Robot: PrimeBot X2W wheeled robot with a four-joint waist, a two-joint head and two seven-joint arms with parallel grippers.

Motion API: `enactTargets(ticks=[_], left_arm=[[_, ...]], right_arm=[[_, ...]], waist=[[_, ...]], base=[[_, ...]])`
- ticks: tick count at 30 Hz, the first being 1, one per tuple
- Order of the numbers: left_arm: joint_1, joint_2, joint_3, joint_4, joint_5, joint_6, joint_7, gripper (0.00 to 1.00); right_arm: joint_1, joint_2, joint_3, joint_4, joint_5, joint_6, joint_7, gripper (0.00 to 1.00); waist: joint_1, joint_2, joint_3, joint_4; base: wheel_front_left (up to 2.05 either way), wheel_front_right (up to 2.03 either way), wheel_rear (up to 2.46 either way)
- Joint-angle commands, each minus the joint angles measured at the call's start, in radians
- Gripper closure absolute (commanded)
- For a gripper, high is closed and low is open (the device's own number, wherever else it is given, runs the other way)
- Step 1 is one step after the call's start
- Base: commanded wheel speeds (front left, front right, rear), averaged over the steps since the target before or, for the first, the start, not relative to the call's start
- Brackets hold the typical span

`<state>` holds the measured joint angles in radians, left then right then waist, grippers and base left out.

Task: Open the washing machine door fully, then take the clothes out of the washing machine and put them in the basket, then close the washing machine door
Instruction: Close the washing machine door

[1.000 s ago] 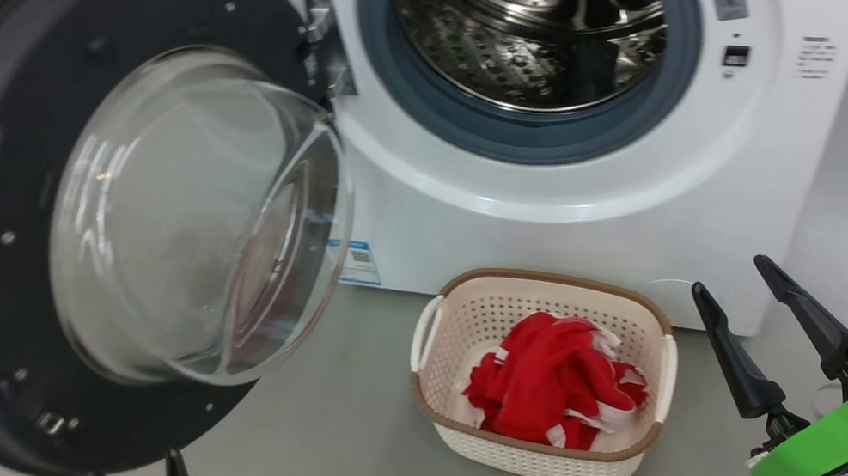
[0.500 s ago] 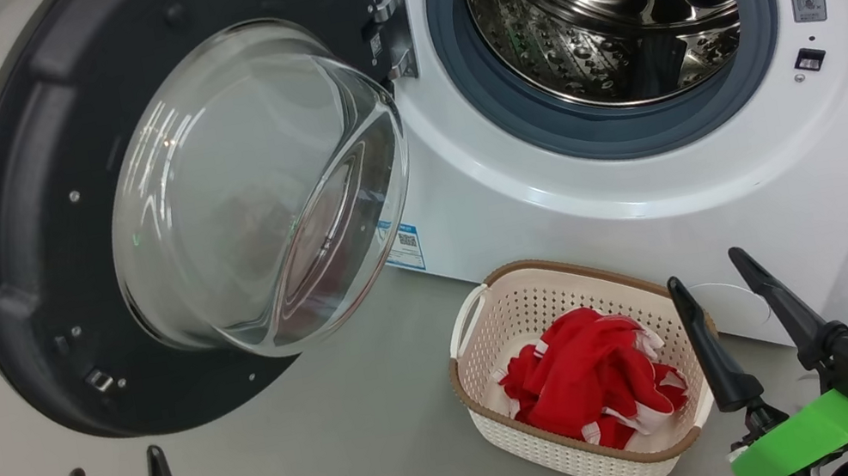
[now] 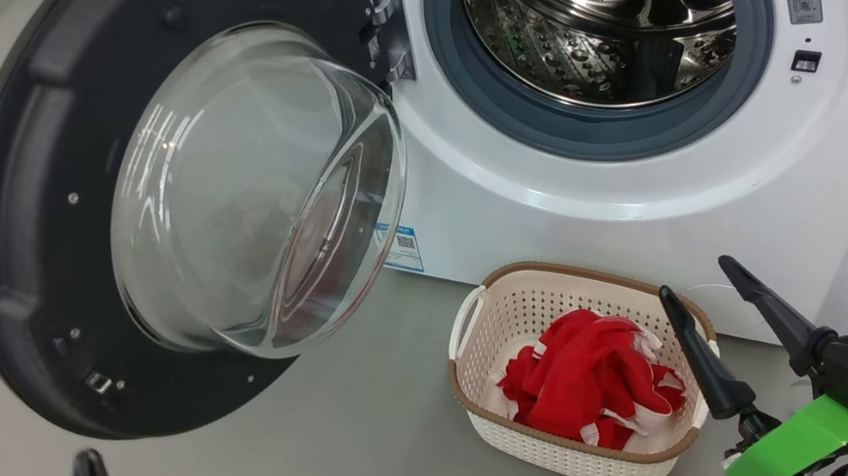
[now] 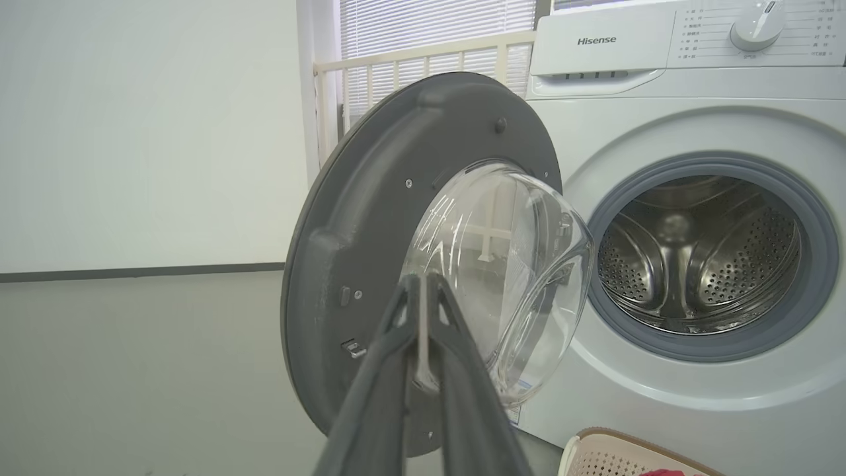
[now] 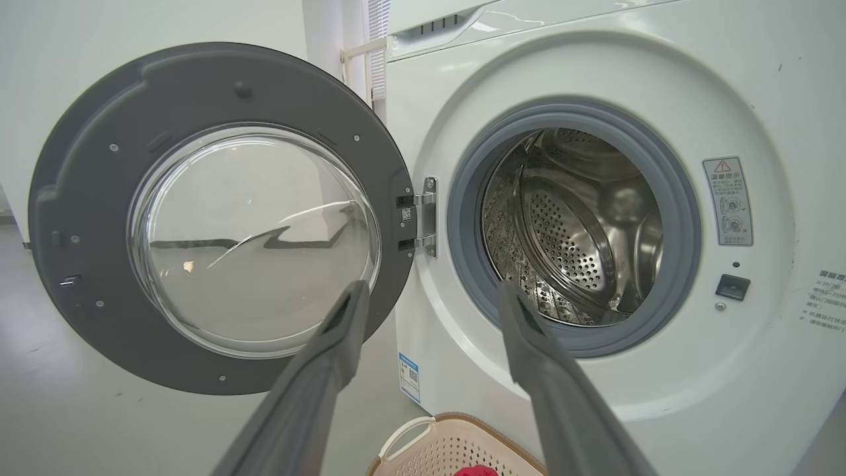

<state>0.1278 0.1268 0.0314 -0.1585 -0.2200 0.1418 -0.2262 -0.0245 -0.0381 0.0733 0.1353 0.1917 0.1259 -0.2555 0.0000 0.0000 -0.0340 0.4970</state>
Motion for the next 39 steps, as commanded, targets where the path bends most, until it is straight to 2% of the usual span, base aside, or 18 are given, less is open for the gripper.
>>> enactTargets(ticks=[1, 10, 15, 19, 23, 26, 30, 39], left_arm=[[-0.078, 0.026, 0.046, -0.035, 0.007, 0.009, -0.011, 1.0], [-0.372, 0.098, 0.139, 0.017, -0.044, -0.002, -0.028, 1.0], [-0.528, 0.124, 0.199, 0.119, -0.112, -0.029, -0.033, 1.0], [-0.685, 0.144, 0.26, 0.285, -0.199, -0.059, -0.034, 1.0], [-0.823, 0.178, 0.312, 0.51, -0.283, -0.078, -0.017, 1.0], [-0.924, 0.18, 0.37, 0.666, -0.389, -0.09, 0.036, 1.0], [-1.038, 0.185, 0.45, 0.845, -0.536, -0.084, 0.164, 1.0], [-1.155, 0.222, 0.512, 1.074, -0.704, -0.058, 0.491, 1.0]], right_arm=[[-0.041, -0.012, 0.016, -0.02, -0.003, 0.005, -0.006, 0.0], [-0.05, -0.012, 0.016, -0.01, 0.002, 0.005, -0.006, 0.0], [-0.043, -0.012, 0.01, -0.012, -0.002, 0.005, -0.006, 0.0], [-0.03, -0.012, -0.001, -0.015, -0.004, 0.005, -0.006, 0.0], [-0.023, -0.012, -0.002, -0.019, -0.005, 0.005, -0.006, 0.0], [-0.023, -0.012, -0.005, -0.021, -0.008, 0.005, -0.006, 0.0], [-0.026, -0.012, -0.005, -0.022, -0.01, 0.005, -0.006, 0.0], [-0.038, -0.012, 0.001, -0.016, -0.014, 0.005, -0.006, 0.0]], waist=[[0.0, 0.0, 0.002, 0.0], [0.0, 0.0, 0.0, -0.007], [0.0, 0.0, -0.001, -0.014], [0.0, 0.0, -0.008, -0.022], [0.0, 0.0, -0.008, -0.04], [0.0, 0.0, -0.004, -0.054], [0.0, 0.0, 0.004, -0.066], [0.0, 0.0, 0.017, -0.076]], base=[[0.0, 0.0, 0.0], [0.0, 0.0, 0.0], [0.0, 0.0, 0.0], [0.0, 0.0, 0.0], [0.0, 0.0, 0.0], [0.0, 0.0, 0.0], [0.0, 0.0, 0.0], [0.0, 0.0, 0.0]])
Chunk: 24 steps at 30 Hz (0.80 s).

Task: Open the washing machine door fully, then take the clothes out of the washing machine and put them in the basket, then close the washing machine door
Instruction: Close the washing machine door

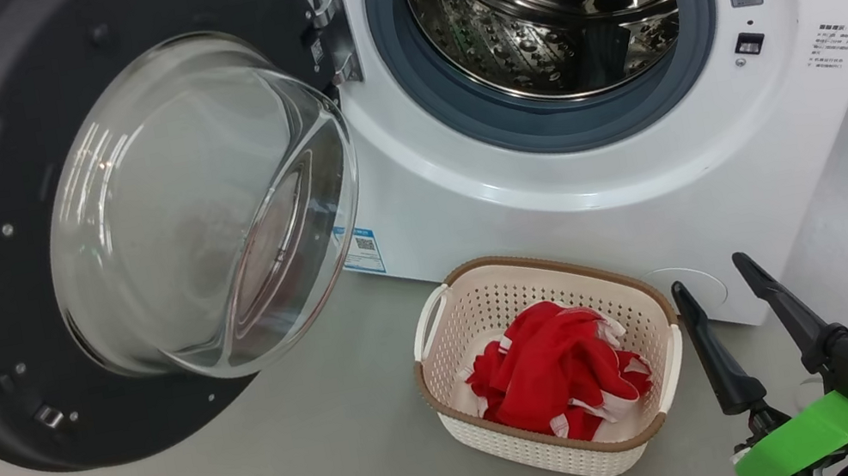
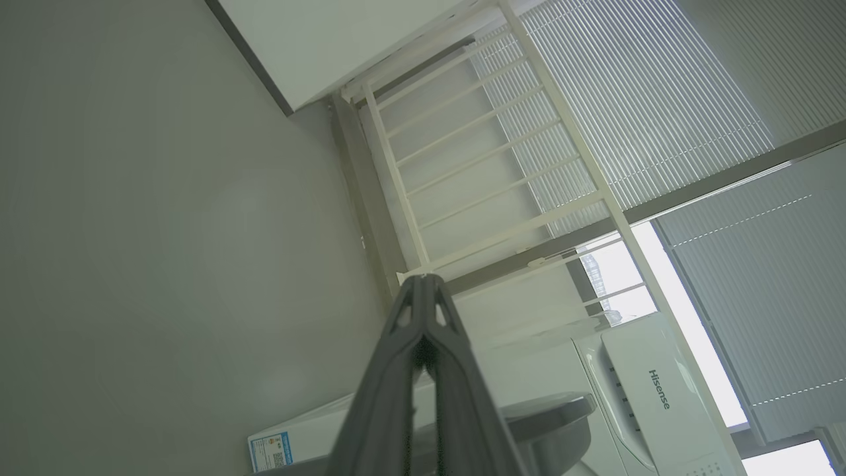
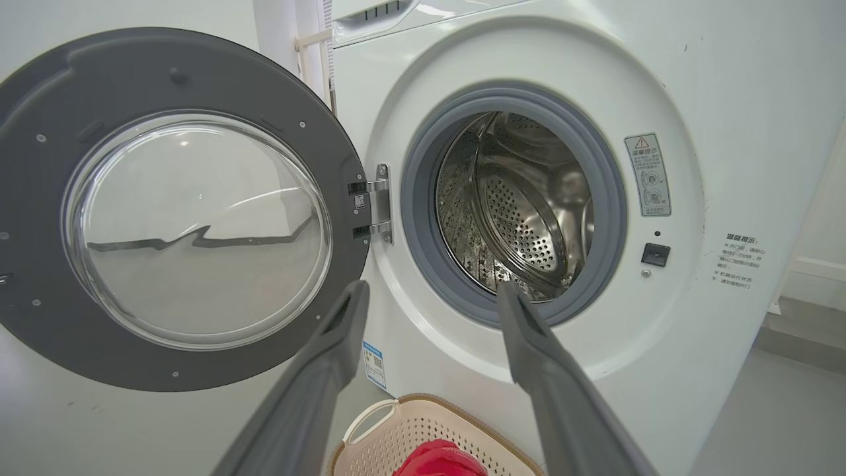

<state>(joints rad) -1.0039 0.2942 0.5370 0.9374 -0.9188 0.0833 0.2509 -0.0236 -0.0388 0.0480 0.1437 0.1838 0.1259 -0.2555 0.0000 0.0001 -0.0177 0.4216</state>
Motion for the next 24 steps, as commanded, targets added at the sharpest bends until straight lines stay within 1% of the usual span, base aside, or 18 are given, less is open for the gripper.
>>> enactTargets(ticks=[1, 3, 6, 12, 18, 24], left_arm=[[-0.025, 0.057, 0.003, -0.01, -0.011, -0.002, 0.041, 1.0], [-0.028, 0.059, 0.0, 0.005, -0.02, -0.007, 0.079, 1.0], [-0.028, 0.044, -0.006, 0.024, -0.042, -0.025, 0.141, 1.0], [0.001, 0.039, -0.041, 0.036, -0.043, -0.05, 0.254, 1.0], [0.028, 0.049, -0.055, 0.028, -0.043, -0.056, 0.308, 1.0], [0.051, 0.037, -0.066, 0.02, -0.057, -0.081, 0.369, 1.0]], right_arm=[[-0.04, -0.011, 0.027, -0.024, -0.007, 0.005, -0.006, 0.0], [-0.042, -0.011, 0.027, -0.024, -0.009, 0.005, -0.006, 0.0], [-0.046, -0.011, 0.026, -0.023, -0.01, 0.005, -0.006, 0.0], [-0.047, -0.011, 0.028, -0.026, -0.001, 0.005, -0.006, 0.0], [-0.05, -0.011, 0.027, -0.029, 0.002, 0.005, -0.006, 0.0], [-0.049, -0.011, 0.022, -0.029, 0.005, 0.005, -0.006, 0.0]], waist=[[0.0, -0.0001, 0.002, -0.001], [0.0, -0.0001, 0.005, -0.001], [0.0, -0.0001, 0.008, -0.002], [0.0, -0.0001, 0.008, -0.011], [0.0, -0.0001, 0.015, -0.021], [0.0, -0.0001, 0.018, -0.022]], base=[[0.0, 0.0, 0.0], [0.0, 0.0, 0.0], [0.0, 0.0, 0.0], [0.0, 0.0, 0.0], [0.0, 0.0, 0.0], [0.0, 0.0, 0.0]])
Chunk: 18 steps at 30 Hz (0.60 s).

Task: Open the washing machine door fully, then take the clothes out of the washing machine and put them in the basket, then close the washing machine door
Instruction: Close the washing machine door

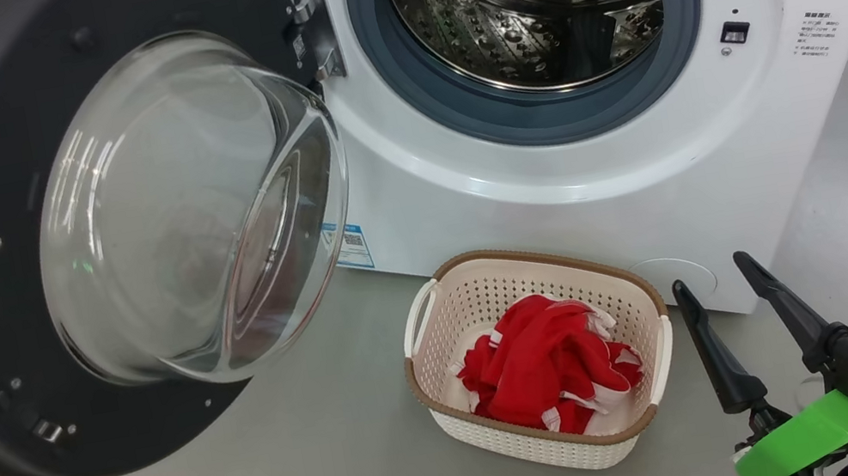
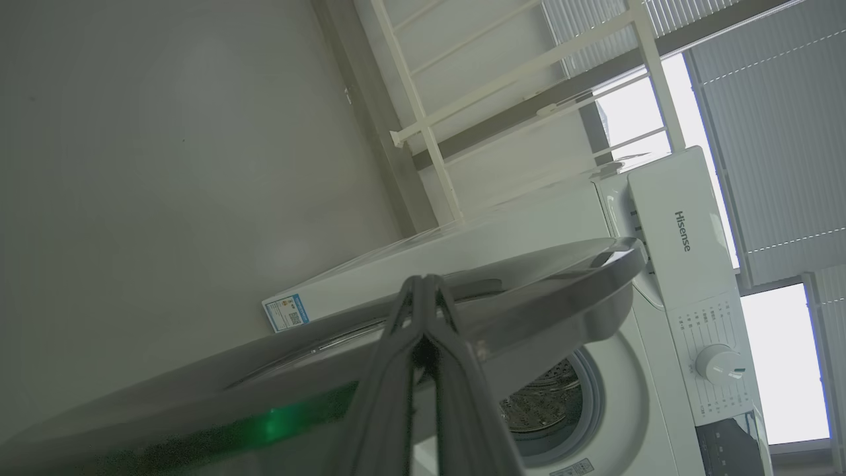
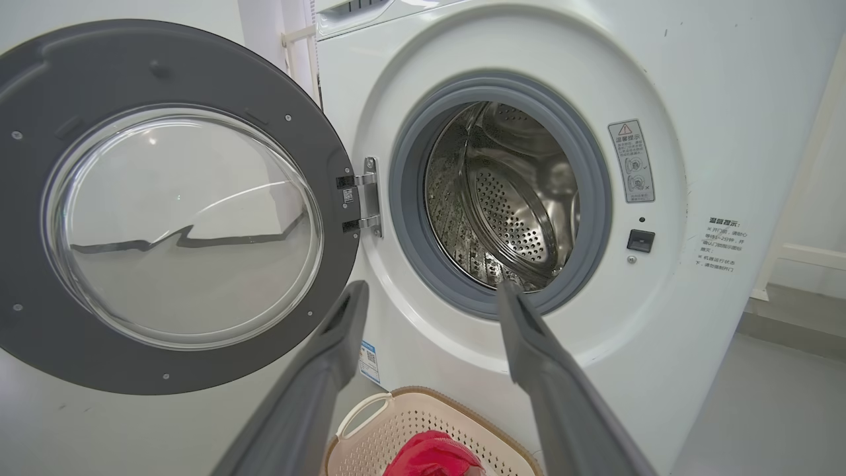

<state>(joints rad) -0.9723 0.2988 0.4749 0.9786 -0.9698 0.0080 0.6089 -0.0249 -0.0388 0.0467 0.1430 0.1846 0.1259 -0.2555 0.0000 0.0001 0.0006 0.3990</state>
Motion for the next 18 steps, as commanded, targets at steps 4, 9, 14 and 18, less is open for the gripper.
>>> enactTargets(ticks=[4, 9, 14, 18], left_arm=[[0.04, 0.02, -0.007, -0.036, -0.014, -0.022, 0.03, 1.0], [0.062, -0.008, 0.004, -0.062, -0.04, -0.027, 0.048, 1.0], [0.097, -0.058, 0.037, -0.104, -0.099, -0.044, 0.087, 1.0], [0.138, -0.087, 0.056, -0.146, -0.131, -0.042, 0.111, 1.0]], right_arm=[[-0.044, -0.011, 0.02, -0.027, 0.009, 0.005, -0.006, 0.0], [-0.043, -0.011, 0.025, -0.022, 0.017, 0.005, -0.006, 0.0], [-0.036, -0.011, 0.022, -0.019, 0.026, 0.005, -0.006, 0.0], [-0.028, -0.011, 0.025, -0.016, 0.034, 0.005, -0.006, 0.0]], waist=[[0.0, -0.0001, 0.0, 0.005], [0.0, -0.0001, -0.001, 0.011], [0.0, -0.0001, -0.013, 0.02], [0.0, -0.0001, -0.026, 0.026]], base=[[0.0, 0.0, 0.0], [0.0, 0.0, 0.0], [0.0, 0.0, 0.0], [0.0, 0.0, 0.0]])
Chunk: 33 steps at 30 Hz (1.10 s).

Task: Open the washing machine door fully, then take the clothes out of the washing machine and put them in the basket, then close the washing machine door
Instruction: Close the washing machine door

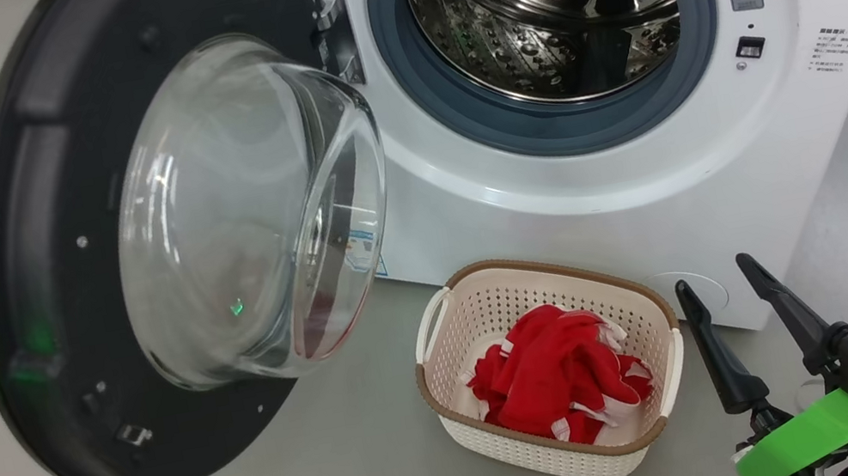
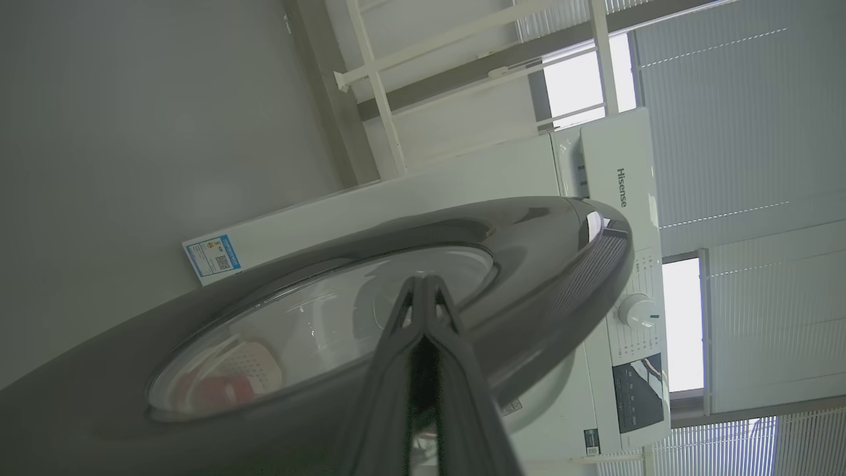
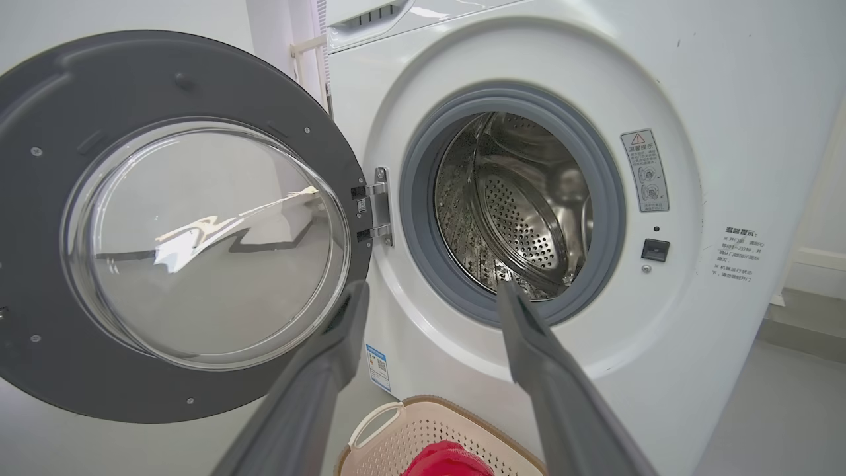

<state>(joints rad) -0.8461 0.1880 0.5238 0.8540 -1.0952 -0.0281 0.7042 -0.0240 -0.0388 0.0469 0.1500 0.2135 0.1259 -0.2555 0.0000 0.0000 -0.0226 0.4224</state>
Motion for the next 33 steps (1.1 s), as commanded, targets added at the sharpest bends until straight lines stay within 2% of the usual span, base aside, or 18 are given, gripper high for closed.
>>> enactTargets(ticks=[1, 8, 16, 25, 33], left_arm=[[0.023, 0.016, 0.011, -0.034, -0.011, -0.005, 0.019, 1.0], [0.091, -0.051, 0.035, -0.153, -0.068, 0.026, 0.083, 1.0], [0.194, -0.12, 0.002, -0.32, -0.098, 0.067, 0.14, 1.0], [0.268, -0.137, -0.067, -0.441, -0.174, 0.099, 0.167, 1.0], [0.334, -0.138, -0.219, -0.521, -0.323, 0.132, 0.121, 1.0]], right_arm=[[-0.028, -0.011, 0.025, -0.023, 0.007, 0.005, -0.006, 0.0], [-0.021, -0.011, 0.031, -0.022, 0.014, 0.005, -0.006, 0.0], [-0.025, -0.011, 0.036, -0.019, 0.016, 0.005, -0.006, 0.0], [-0.026, -0.011, 0.035, -0.018, 0.019, 0.005, -0.006, 0.0], [-0.032, -0.011, 0.037, -0.014, 0.018, 0.005, -0.006, 0.0]], waist=[[0.0, 0.0, -0.006, 0.004], [0.0, 0.0, -0.012, 0.01], [0.0, 0.0, -0.004, 0.003], [0.0, 0.0, 0.007, -0.007], [0.0, 0.0, 0.013, -0.01]], base=[[0.0, 0.0, 0.0], [0.0, 0.0, 0.0], [0.0, 0.0, 0.0], [0.0, 0.0, 0.0], [0.0, 0.0, 0.0]])
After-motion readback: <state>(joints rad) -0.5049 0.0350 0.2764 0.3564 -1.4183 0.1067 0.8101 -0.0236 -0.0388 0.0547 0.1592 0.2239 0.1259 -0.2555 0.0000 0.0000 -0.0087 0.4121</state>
